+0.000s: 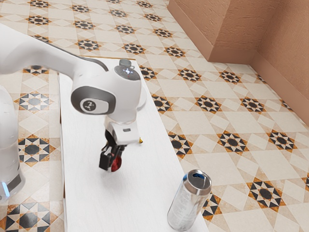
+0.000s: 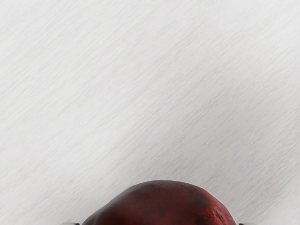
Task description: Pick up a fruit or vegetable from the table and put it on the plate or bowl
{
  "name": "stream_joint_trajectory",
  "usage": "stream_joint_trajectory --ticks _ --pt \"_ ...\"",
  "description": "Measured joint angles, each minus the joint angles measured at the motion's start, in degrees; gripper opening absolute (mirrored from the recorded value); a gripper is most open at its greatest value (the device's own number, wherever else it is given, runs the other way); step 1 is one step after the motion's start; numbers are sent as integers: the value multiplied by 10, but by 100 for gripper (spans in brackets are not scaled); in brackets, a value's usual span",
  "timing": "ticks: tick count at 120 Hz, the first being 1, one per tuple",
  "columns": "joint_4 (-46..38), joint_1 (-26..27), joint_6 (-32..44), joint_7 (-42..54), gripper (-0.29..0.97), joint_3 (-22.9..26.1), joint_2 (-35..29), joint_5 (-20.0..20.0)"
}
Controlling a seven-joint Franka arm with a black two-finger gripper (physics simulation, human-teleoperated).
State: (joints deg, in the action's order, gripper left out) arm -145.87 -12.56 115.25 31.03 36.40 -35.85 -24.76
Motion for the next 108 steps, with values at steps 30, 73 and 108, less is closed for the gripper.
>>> stream_joint_trajectory --ticks 30,73,108 --pt "42 -1 -12 -1 31 -37 1 27" --pt "77 -2 -27 0 35 -148 24 104" --pt "134 -1 -31 5 35 -226 95 170"
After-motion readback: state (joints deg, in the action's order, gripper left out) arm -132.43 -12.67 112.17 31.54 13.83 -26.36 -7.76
